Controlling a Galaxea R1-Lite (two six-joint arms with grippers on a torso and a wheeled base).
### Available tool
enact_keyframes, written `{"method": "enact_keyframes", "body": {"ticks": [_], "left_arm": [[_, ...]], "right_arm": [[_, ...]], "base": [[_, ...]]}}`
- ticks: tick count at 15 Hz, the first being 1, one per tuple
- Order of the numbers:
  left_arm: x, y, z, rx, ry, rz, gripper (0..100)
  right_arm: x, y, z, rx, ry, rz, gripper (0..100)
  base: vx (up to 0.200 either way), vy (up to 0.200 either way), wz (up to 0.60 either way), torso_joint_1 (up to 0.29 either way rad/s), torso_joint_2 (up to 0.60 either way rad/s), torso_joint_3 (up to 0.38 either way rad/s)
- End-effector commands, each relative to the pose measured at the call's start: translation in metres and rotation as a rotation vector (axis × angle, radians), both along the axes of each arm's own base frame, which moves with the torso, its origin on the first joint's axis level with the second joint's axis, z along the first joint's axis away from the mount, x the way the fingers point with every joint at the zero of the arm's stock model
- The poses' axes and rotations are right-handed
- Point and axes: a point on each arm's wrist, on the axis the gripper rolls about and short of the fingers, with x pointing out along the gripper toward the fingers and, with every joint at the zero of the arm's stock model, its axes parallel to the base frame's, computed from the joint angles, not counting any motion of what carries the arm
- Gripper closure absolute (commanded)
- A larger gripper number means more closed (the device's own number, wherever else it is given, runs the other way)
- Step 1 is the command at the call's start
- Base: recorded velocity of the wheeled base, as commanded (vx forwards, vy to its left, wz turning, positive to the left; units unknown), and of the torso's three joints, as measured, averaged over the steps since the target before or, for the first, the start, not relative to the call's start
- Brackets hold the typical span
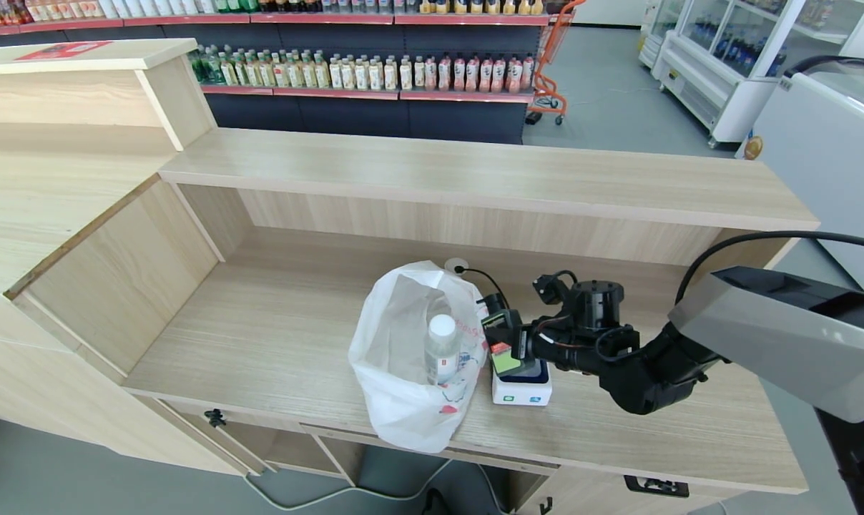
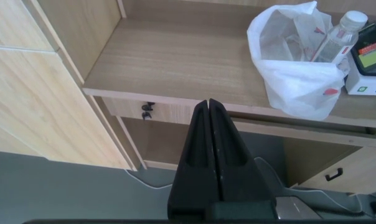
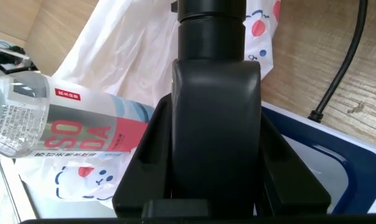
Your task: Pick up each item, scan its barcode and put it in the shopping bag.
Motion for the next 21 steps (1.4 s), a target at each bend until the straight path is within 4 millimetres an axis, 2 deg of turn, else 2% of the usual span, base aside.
{"method": "enact_keyframes", "body": {"ticks": [1, 2, 3, 5, 6, 7, 9, 12, 14, 17, 21], "left_arm": [[0.000, 0.000, 0.000, 0.000, 0.001, 0.000, 100], [0.000, 0.000, 0.000, 0.000, 0.001, 0.000, 100], [0.000, 0.000, 0.000, 0.000, 0.001, 0.000, 100], [0.000, 0.000, 0.000, 0.000, -0.001, 0.000, 100], [0.000, 0.000, 0.000, 0.000, -0.001, 0.000, 100], [0.000, 0.000, 0.000, 0.000, -0.001, 0.000, 100], [0.000, 0.000, 0.000, 0.000, -0.001, 0.000, 100], [0.000, 0.000, 0.000, 0.000, -0.001, 0.000, 100], [0.000, 0.000, 0.000, 0.000, 0.001, 0.000, 100], [0.000, 0.000, 0.000, 0.000, -0.001, 0.000, 100], [0.000, 0.000, 0.000, 0.000, -0.001, 0.000, 100]], "right_arm": [[-0.004, -0.002, 0.013, 0.008, -0.026, -0.004, 100], [-0.013, -0.005, 0.035, 0.021, -0.067, -0.015, 100], [-0.029, -0.013, 0.067, 0.036, -0.107, -0.026, 100], [-0.062, -0.040, 0.117, 0.021, -0.165, -0.065, 100], [-0.084, -0.054, 0.135, -0.025, -0.183, -0.104, 100], [-0.102, -0.064, 0.142, -0.073, -0.205, -0.137, 100], [-0.124, -0.077, 0.142, -0.147, -0.239, -0.164, 100], [-0.127, -0.081, 0.154, -0.156, -0.340, -0.174, 100], [-0.125, -0.090, 0.156, -0.206, -0.401, -0.195, 100], [-0.128, -0.104, 0.149, -0.258, -0.414, -0.227, 100], [-0.150, -0.108, 0.143, -0.265, -0.394, -0.220, 100]], "base": [[0.000, 0.000, 0.00, 0.000, 0.00, 0.000], [0.000, 0.000, 0.00, 0.000, 0.00, 0.000], [0.000, 0.000, 0.00, 0.000, 0.00, 0.000], [0.000, 0.000, 0.00, 0.000, 0.00, 0.000], [0.000, 0.000, 0.00, 0.000, 0.00, 0.000], [0.000, 0.000, 0.00, 0.000, 0.00, 0.000], [0.000, 0.000, 0.00, 0.000, 0.00, 0.000], [0.000, 0.000, 0.00, 0.000, 0.00, 0.000], [0.000, 0.000, 0.00, 0.000, 0.00, 0.000], [0.000, 0.000, 0.00, 0.000, 0.00, 0.000], [0.000, 0.000, 0.00, 0.000, 0.00, 0.000]]}}
